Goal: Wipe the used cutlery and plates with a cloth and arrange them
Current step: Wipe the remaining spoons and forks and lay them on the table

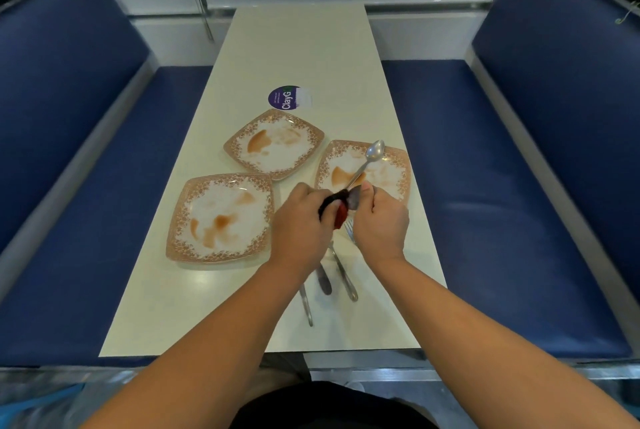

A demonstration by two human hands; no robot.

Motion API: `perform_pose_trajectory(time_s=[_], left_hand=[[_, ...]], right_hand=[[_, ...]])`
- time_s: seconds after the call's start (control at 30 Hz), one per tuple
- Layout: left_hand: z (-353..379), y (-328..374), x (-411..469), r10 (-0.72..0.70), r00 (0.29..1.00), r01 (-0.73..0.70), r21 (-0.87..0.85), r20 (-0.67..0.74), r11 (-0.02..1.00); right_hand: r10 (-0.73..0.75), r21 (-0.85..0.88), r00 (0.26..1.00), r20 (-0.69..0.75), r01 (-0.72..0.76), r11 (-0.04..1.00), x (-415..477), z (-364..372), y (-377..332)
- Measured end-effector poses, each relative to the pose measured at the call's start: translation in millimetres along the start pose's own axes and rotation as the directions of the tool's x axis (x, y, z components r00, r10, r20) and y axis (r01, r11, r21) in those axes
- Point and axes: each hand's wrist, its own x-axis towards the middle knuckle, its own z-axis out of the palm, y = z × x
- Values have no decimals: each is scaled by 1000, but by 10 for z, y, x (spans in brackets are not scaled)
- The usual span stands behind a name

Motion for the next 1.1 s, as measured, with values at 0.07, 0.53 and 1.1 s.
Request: perform_pose_trajectory(time_s=[0.07, 0.53, 1.1], left_hand=[[21, 104, 6, 64, 998, -63, -14, 10, 998], [-407, -515, 148, -110, 885, 148, -50, 452, 988], [-294, -72, 213, -85, 750, 317, -244, 656, 917]], right_hand=[[-27, 9, 999, 22, 27, 1000, -21, 20, -36], [2, 65, 1000, 28, -4, 998, 243, -342, 98], [-70, 147, 925, 374, 16, 989, 273, -344, -26]])
